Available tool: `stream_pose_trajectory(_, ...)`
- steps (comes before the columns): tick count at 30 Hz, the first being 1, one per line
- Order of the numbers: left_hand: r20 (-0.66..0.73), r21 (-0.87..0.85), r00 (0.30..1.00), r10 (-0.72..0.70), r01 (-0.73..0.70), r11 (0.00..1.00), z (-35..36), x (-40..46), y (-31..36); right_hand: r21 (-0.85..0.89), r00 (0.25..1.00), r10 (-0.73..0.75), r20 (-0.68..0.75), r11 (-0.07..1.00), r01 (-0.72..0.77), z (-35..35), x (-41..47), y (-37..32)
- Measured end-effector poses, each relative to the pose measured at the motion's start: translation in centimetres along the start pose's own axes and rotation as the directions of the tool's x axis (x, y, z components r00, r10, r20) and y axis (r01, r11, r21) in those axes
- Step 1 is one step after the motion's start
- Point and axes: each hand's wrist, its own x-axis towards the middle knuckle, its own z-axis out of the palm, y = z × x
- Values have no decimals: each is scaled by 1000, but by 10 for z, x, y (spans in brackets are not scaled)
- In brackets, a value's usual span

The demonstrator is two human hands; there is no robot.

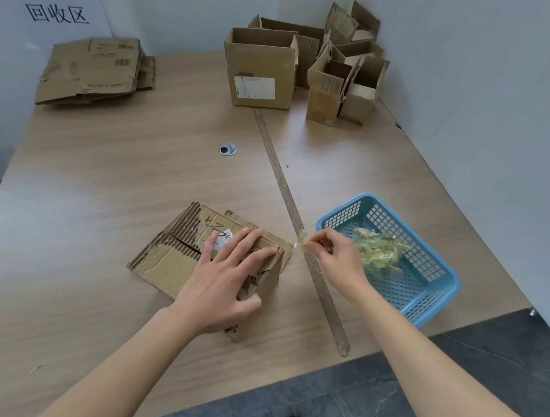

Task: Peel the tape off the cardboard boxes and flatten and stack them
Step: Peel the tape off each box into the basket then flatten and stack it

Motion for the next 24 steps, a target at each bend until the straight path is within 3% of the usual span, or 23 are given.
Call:
stream_pose_trajectory(4, -3, 6, 1000, -10, 10, 1000, 0, -1, 0, 7, 988, -152, 3, 988, 152, -16, -2, -3)
stream_pose_trajectory(7, -3, 13, 1000, -10, 11, 1000, 0, -1, 1, -176, 956, -269, -116, 953, 247, -40, 3, 3)
stream_pose_trajectory(12, -9, 14, 1000, -3, 3, 1000, 1, -1, 0, -542, 936, -240, -259, 838, 66, -84, 1, 46)
stream_pose_trajectory(14, -13, 11, 1000, -3, 3, 1000, 1, -1, 1, -587, 942, -185, -280, 810, -16, -94, -3, 63)
stream_pose_trajectory(18, -15, 6, 1000, -3, 3, 1000, 2, -1, 0, -689, 980, -69, -188, 720, -81, -91, -2, 81)
stream_pose_trajectory(21, -9, 8, 1000, 0, 1, 1000, 1, 0, 0, -667, 991, 51, -127, 735, -124, -84, 5, 80)
stream_pose_trajectory(24, -7, 9, 1000, 1, -1, 1000, 1, 0, 0, -671, 983, 181, 19, 731, -121, -85, 5, 85)
